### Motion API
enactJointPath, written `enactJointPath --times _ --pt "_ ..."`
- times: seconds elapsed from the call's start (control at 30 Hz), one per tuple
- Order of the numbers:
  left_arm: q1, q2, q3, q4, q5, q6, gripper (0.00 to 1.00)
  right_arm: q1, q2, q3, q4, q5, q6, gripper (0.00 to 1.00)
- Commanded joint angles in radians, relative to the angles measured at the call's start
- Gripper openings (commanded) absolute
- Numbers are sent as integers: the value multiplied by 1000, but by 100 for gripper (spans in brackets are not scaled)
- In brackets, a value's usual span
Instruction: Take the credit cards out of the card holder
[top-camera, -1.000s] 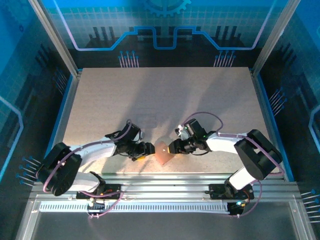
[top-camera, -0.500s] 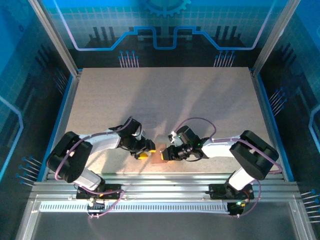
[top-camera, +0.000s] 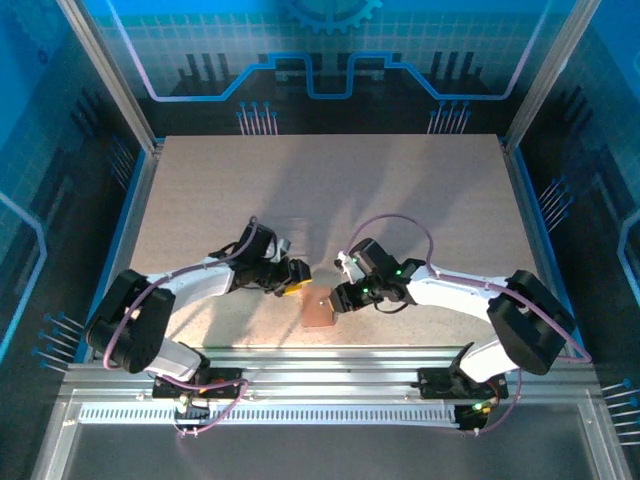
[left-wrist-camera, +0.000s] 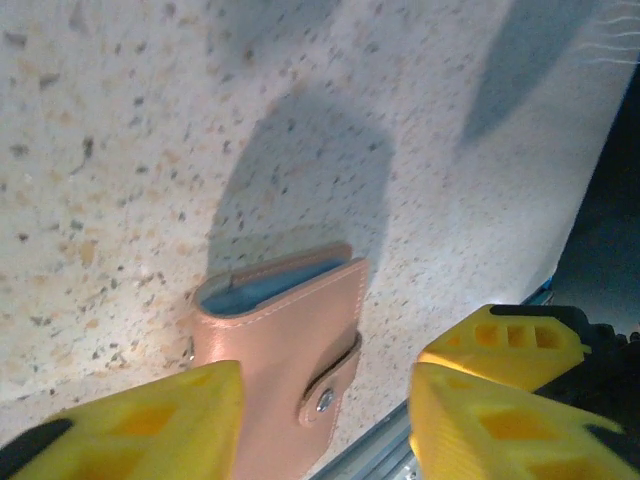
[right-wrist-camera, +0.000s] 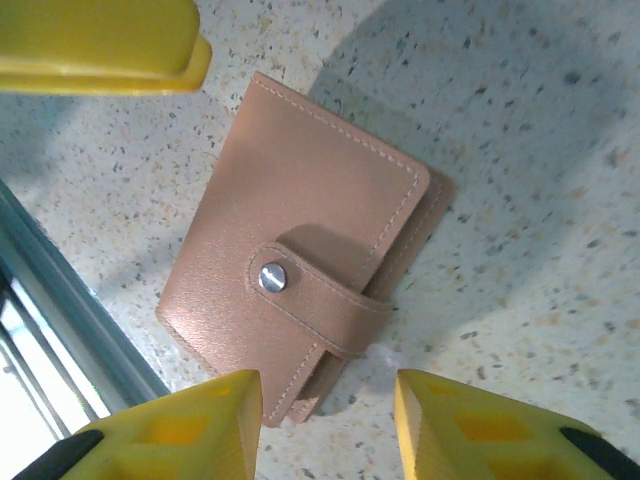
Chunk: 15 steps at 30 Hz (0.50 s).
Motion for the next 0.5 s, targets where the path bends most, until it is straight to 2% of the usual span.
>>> enactJointPath --times 0.0,0.1,0.2,0.33,0.47 --pt "1 -15 -29 61 49 -59 35 8 -5 39 -114 88 -211 40" --pt "1 5 -46 108 80 -106 22 8 -1 58 -108 79 -334 43" --pt "1 31 -59 121 85 -120 15 8 -4 63 -85 44 -489 43" --pt "1 77 -67 138 106 -115 12 21 6 91 -93 -12 -711 41" --pt "3 118 -65 148 116 -110 10 34 69 181 -191 -18 -906 40"
